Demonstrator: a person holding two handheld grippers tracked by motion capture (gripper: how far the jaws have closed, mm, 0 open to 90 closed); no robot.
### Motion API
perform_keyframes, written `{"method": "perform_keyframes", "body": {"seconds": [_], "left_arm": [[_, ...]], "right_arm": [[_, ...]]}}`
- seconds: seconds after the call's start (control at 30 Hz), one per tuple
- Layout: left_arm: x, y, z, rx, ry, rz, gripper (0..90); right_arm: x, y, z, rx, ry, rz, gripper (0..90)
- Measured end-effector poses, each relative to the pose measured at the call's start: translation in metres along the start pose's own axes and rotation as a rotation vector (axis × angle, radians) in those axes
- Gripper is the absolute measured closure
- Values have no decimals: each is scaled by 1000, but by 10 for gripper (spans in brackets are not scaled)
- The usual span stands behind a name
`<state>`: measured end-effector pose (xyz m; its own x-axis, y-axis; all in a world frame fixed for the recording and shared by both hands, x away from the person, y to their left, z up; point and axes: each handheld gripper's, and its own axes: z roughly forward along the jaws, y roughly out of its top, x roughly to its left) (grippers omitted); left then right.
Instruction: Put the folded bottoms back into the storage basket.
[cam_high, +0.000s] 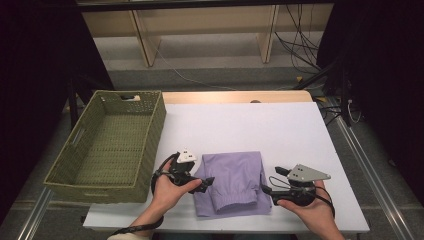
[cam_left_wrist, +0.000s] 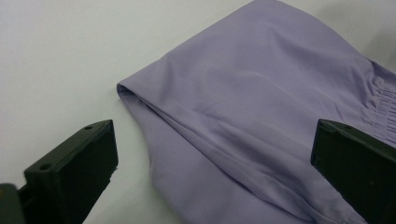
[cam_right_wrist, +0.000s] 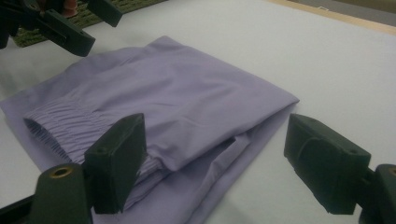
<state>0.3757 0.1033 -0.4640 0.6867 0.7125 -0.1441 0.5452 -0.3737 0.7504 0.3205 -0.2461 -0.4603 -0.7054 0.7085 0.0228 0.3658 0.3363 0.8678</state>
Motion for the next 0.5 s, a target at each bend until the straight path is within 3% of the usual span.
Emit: {"method": "perform_keyframes", "body": {"seconds": [0.5], "left_arm": [[-2, 0, -3, -6, -1, 7, 12]], "right_arm": [[3, 1, -1, 10, -23, -21, 212]]}}
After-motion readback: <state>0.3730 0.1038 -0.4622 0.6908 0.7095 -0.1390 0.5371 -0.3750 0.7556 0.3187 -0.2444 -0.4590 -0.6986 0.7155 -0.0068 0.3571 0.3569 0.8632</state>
